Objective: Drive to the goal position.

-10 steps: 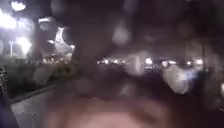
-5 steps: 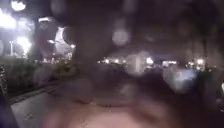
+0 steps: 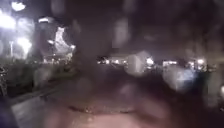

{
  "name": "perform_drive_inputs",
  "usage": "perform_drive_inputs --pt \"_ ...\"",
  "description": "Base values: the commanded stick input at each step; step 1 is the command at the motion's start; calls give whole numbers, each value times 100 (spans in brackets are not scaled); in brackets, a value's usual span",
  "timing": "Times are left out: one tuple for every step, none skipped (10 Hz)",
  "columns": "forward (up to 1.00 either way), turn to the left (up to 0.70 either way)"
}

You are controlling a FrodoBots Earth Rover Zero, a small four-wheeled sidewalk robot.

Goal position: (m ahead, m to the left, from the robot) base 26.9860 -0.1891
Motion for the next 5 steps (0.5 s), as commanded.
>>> perform_drive_inputs --pt "50 0" --pt "50 0" --pt "50 0" --pt "50 0" --pt "50 0"
